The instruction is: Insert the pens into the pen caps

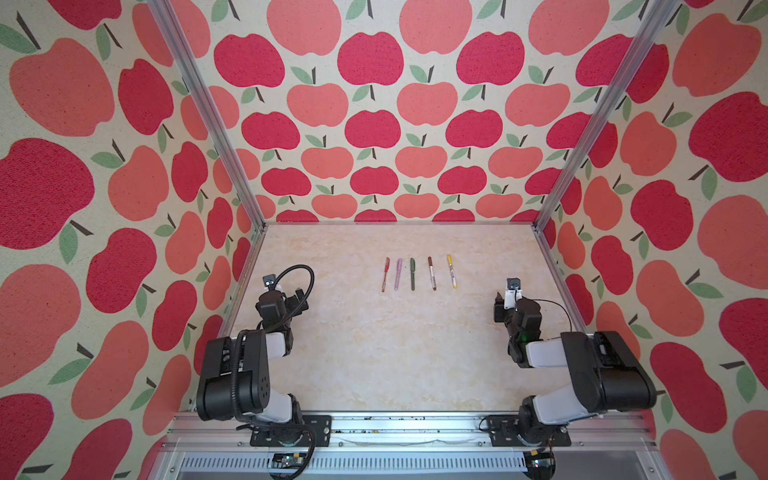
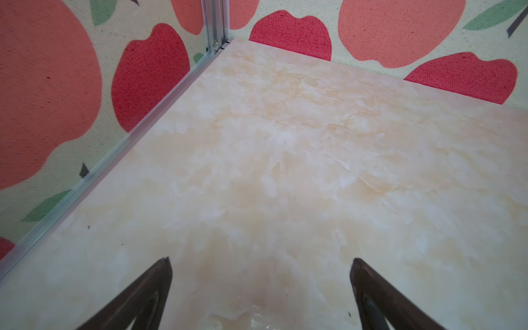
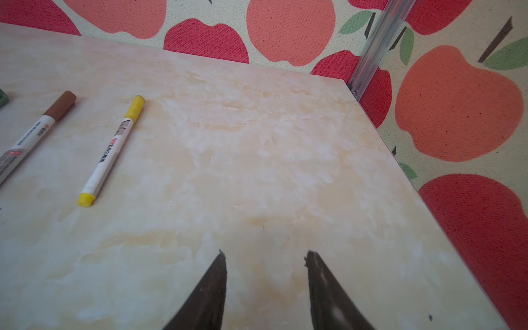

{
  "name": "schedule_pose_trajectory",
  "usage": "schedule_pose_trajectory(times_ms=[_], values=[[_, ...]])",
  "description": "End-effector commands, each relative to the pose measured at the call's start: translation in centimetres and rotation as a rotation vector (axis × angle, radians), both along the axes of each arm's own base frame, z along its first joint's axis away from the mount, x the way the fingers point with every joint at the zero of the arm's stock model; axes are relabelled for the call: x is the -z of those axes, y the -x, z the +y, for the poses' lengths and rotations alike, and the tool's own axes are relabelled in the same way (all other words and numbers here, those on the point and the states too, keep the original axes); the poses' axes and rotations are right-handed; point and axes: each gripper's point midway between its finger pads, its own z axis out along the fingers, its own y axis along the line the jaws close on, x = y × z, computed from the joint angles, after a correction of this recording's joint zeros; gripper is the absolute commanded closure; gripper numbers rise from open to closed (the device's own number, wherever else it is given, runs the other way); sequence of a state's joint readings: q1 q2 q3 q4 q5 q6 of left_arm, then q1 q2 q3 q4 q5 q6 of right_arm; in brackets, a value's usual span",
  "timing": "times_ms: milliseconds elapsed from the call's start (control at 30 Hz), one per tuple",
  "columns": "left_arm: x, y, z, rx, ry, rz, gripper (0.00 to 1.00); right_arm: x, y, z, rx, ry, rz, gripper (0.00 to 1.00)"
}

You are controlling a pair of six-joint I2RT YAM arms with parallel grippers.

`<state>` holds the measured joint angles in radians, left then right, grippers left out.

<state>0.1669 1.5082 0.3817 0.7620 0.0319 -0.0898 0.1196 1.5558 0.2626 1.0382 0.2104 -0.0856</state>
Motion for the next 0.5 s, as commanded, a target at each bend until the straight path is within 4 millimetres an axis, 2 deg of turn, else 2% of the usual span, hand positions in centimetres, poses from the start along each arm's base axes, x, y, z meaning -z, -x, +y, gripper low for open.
schedule_pose_trajectory(times_ms=[0, 67, 233, 300, 333, 467], values=[[-0.8, -1.6, -2.9, 0.177, -0.031, -0.101, 0.01, -1.9, -1.4, 0.6, -0.034, -0.018, -0.101, 0.5], [-0.5, -1.8, -2.8, 0.158, -0.043, -0.07, 0.01, -1.9, -1.7, 0.4, -0.029, -0.027, -0.064, 0.49], [-0.6, -2.0, -2.9, 0.156, -0.054, -0.077, 0.01, -1.4, -2.7, -0.3, -0.013, -0.058, -0.018, 0.32], [-0.5, -1.9, -2.9, 0.155, -0.053, -0.073, 0.01, -1.3, -2.7, -0.3, -0.015, -0.063, -0.013, 0.04], [-0.6, -2.0, -2.9, 0.155, -0.054, -0.076, 0.01, -1.4, -2.7, -0.3, -0.017, -0.063, -0.014, 0.01], [-0.6, -2.0, -2.9, 0.152, -0.06, -0.074, 0.01, -1.4, -2.7, -0.3, -0.017, -0.066, -0.012, 0.01]])
